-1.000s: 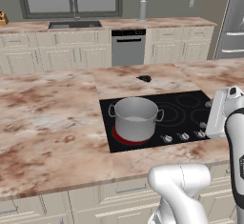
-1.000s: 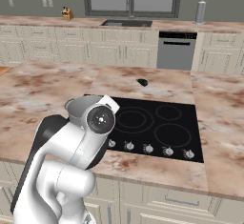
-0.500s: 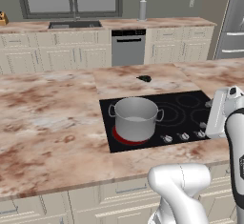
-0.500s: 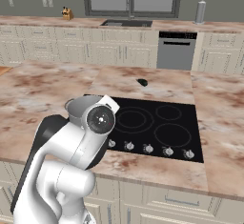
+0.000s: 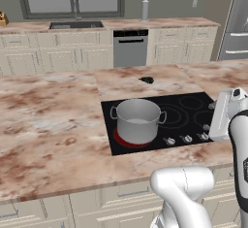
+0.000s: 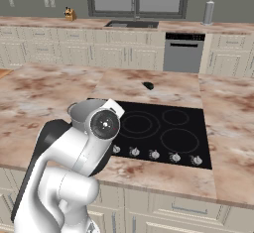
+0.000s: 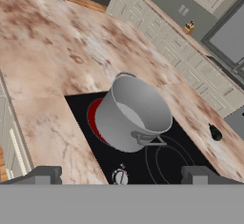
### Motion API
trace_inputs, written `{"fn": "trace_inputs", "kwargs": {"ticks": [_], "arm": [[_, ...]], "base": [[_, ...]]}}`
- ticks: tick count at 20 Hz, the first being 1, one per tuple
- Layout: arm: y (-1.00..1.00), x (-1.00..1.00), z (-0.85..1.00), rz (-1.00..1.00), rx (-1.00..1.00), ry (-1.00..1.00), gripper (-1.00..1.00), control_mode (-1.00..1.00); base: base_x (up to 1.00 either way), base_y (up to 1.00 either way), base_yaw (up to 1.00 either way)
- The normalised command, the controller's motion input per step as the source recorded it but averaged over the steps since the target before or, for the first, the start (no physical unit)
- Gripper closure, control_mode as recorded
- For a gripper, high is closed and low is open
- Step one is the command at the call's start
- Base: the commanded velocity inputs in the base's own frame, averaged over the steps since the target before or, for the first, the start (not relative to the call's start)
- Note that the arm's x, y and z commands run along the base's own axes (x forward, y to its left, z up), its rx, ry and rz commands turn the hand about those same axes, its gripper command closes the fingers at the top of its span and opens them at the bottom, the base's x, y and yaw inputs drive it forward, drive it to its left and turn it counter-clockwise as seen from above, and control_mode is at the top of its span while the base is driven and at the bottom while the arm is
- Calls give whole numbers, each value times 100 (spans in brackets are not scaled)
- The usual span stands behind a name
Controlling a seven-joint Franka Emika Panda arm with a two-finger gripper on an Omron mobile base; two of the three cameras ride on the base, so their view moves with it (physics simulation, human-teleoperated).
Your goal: Turn on the burner for the pot on the stove. Wait thirty seconds for the pot to heat up. Then add the eggplant to the pot.
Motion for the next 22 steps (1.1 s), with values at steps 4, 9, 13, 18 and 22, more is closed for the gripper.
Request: {"fn": "trace_inputs", "kwargs": {"ticks": [4, 9, 13, 18, 22], "arm": [[0, 0, 0, 0, 0, 0, -100, -100], [0, 0, 0, 0, 0, 0, -100, -100], [0, 0, 0, 0, 0, 0, -100, -100], [0, 0, 0, 0, 0, 0, -100, -100], [0, 0, 0, 0, 0, 0, -100, -100]], "base": [[0, 0, 0], [0, 0, 0], [0, 0, 0], [0, 0, 0], [0, 0, 0]]}}
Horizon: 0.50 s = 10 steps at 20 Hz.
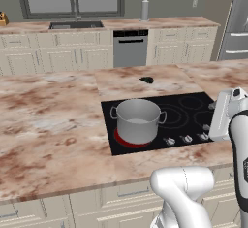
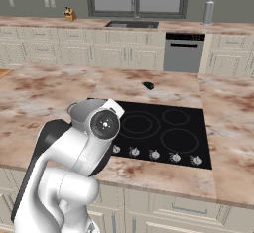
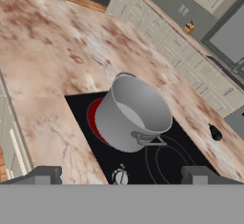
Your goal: Turn on the burner for the pot on the stove. Wait thirty seconds for the pot to heat up. Then add the eggplant to the pot.
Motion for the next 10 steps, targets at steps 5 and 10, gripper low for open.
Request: {"fn": "trace_inputs", "kwargs": {"ticks": [5, 10], "arm": [[0, 0, 0, 0, 0, 0, -100, -100], [0, 0, 0, 0, 0, 0, -100, -100]], "base": [[0, 0, 0], [0, 0, 0]]}}
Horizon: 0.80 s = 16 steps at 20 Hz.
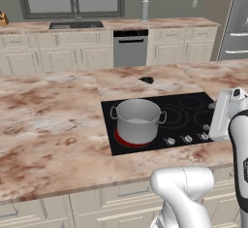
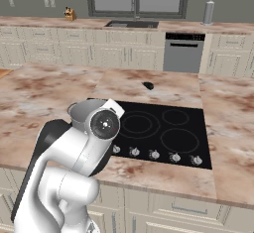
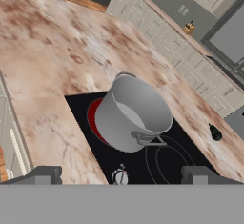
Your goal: Turn on the burner for the pot on the stove. Wait thirty seconds for the pot to heat up. Then add the eggplant to the pot.
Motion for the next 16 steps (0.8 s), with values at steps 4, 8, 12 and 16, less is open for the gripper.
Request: {"fn": "trace_inputs", "kwargs": {"ticks": [4, 8, 12, 16], "arm": [[0, 0, 0, 0, 0, 0, -100, -100], [6, 10, 23, -5, 0, 0, -100, -100], [9, 9, 47, -1, 0, 15, -100, -100], [5, 1, 45, 0, -1, 24, -100, -100]], "base": [[0, 0, 0], [0, 0, 0], [0, 0, 0], [0, 0, 0]]}}
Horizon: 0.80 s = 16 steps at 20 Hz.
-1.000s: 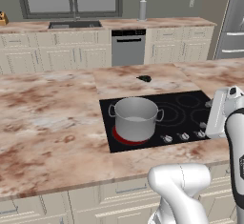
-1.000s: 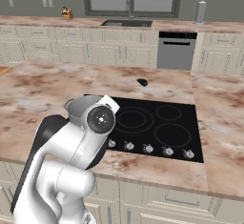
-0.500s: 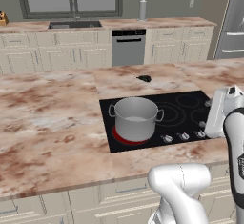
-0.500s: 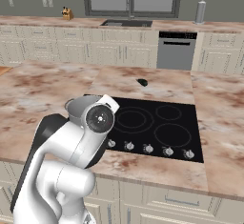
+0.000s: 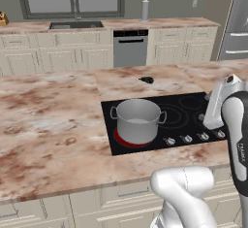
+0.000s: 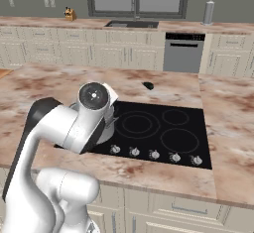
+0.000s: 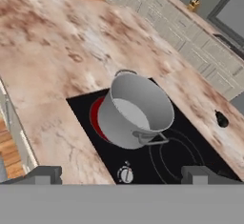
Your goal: Turn on the burner for the pot on the stove. Wait thirty seconds for the pot to heat up. Then add the eggplant to the pot.
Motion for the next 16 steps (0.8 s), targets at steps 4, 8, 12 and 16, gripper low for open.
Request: {"fn": "trace_inputs", "kwargs": {"ticks": [4, 8, 12, 16], "arm": [[7, 0, 39, 0, -2, 25, -100, -100], [10, 0, 8, -1, -3, 12, -100, -100], [0, 0, 0, 0, 0, 0, -100, -100], [0, 0, 0, 0, 0, 0, -100, -100]], "base": [[0, 0, 0], [0, 0, 0], [0, 0, 0], [0, 0, 0]]}}
